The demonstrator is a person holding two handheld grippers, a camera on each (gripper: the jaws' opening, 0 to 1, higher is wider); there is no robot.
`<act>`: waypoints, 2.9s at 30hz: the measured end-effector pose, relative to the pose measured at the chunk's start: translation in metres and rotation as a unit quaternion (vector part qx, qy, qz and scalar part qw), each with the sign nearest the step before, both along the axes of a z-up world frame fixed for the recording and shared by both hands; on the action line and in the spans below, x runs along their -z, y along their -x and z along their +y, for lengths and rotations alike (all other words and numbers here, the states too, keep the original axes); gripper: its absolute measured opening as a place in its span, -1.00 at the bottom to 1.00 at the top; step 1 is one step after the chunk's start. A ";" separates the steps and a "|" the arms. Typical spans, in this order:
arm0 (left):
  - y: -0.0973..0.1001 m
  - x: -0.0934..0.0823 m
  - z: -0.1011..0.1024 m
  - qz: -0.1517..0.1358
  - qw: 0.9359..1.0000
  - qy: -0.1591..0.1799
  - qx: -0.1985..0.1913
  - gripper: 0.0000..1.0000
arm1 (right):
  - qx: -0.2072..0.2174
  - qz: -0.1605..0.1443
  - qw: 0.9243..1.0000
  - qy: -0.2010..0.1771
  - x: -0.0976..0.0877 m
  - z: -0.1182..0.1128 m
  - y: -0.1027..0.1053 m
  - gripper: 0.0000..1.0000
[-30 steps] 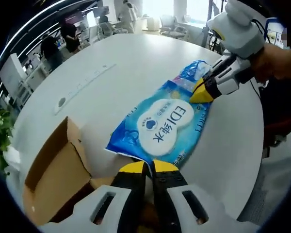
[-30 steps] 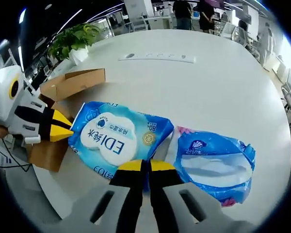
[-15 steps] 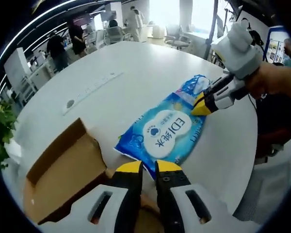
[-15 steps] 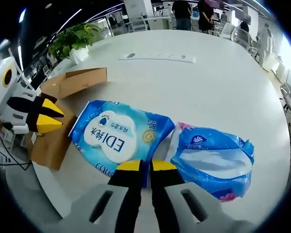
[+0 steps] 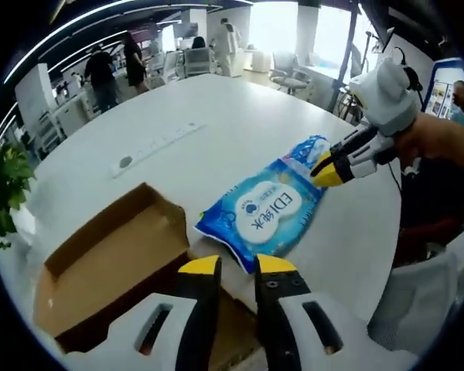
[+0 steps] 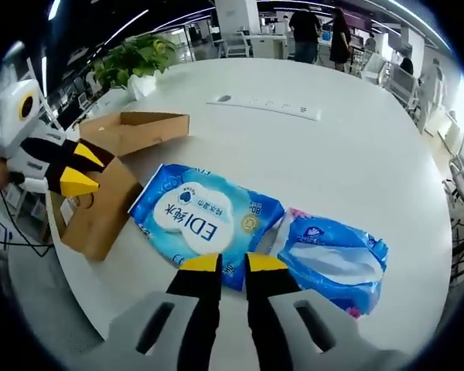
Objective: Operate the shoe box by opening the lid, removing the specified soft item, and placing it in the target area until the item is outside and the box remains undamaged.
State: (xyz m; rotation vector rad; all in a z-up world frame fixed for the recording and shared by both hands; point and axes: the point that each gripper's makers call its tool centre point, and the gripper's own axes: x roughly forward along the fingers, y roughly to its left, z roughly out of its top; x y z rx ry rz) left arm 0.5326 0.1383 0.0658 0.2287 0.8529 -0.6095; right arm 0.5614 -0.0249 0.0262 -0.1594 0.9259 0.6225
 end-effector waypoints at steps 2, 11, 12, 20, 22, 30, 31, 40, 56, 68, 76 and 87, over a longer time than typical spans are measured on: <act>0.003 0.000 0.007 0.001 1.000 -0.001 -0.001 -0.66 | -0.009 -0.002 1.000 -0.001 -0.003 0.003 0.002 -0.73; 0.018 -0.010 0.029 -0.011 1.000 0.008 -0.005 -0.42 | -0.102 0.005 0.995 0.011 -0.018 0.026 0.027 -0.54; 0.019 -0.011 0.030 -0.012 1.000 0.008 -0.004 -0.35 | -0.114 0.006 0.993 0.012 -0.020 0.029 0.031 -0.54; 0.030 -0.021 0.055 -0.024 1.000 0.008 -0.019 -0.20 | -0.192 0.012 0.981 0.018 -0.034 0.055 0.050 -0.40; 0.032 -0.024 0.059 -0.032 0.999 0.008 -0.021 -0.19 | -0.207 0.009 0.978 0.018 -0.038 0.062 0.053 -0.37; 0.049 -0.029 0.087 -0.044 0.998 0.009 -0.046 -0.04 | -0.267 0.031 0.963 0.017 -0.047 0.090 0.071 -0.18; 0.051 -0.028 0.090 -0.043 0.998 0.009 -0.050 -0.02 | -0.275 0.029 0.961 0.015 -0.048 0.094 0.072 -0.18; 0.070 -0.022 0.128 -0.043 0.995 0.003 -0.092 0.06 | -0.326 0.038 0.945 0.001 -0.050 0.127 0.084 -0.06; 0.092 -0.019 0.200 -0.055 0.985 0.003 -0.162 0.17 | -0.390 0.064 0.918 -0.022 -0.049 0.166 0.099 0.09; 0.108 -0.012 0.249 -0.048 0.977 -0.010 -0.208 0.15 | -0.425 0.067 0.903 -0.016 -0.039 0.187 0.104 0.10; 0.114 -0.003 0.268 -0.039 0.970 -0.001 -0.239 0.09 | -0.447 0.062 0.892 -0.008 -0.035 0.202 0.104 0.05; 0.119 0.010 0.281 -0.017 0.959 0.021 -0.283 -0.27 | -0.477 0.046 0.877 0.025 -0.021 0.212 0.101 0.06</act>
